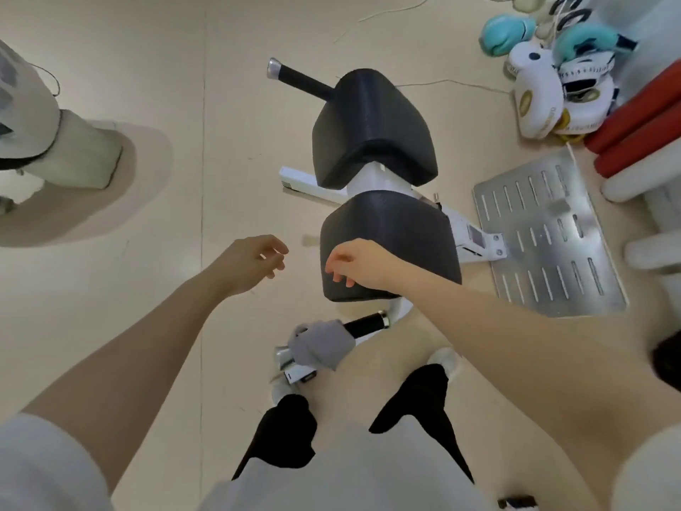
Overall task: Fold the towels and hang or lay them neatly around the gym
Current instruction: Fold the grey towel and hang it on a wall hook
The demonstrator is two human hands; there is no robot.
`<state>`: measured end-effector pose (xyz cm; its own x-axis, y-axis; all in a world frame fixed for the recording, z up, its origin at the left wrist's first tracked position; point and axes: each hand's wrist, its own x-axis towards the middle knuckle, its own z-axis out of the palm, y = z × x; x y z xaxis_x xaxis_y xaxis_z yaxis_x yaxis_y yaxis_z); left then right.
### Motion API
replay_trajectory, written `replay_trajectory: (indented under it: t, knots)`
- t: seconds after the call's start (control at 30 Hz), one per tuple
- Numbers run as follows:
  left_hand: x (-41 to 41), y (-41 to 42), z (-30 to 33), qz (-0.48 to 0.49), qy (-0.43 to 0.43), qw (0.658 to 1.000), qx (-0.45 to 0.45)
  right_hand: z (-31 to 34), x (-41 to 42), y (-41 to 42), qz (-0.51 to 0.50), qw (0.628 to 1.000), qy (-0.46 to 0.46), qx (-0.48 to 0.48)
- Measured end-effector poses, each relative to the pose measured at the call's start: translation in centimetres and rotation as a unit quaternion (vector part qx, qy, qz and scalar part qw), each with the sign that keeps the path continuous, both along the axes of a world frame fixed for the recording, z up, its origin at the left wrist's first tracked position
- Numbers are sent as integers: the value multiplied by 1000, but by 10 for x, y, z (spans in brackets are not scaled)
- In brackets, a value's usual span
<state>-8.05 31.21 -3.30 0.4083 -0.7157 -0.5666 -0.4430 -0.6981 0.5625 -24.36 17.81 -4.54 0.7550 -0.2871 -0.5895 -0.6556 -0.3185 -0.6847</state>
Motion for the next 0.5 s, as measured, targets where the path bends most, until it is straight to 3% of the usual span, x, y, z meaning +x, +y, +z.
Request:
replay_trajectory:
  t: [0.17,0.33,0.5]
  knots:
    - [34,41,-22,-63,54,997,-2,-40,13,76,-32,991,102,-84]
    - [42,63,-27,-128,76,989,7,-67,14,121,-76,975,149,-148]
    - [29,71,-31,-177,83,981,-2,-82,15,146,-60,965,223,-122]
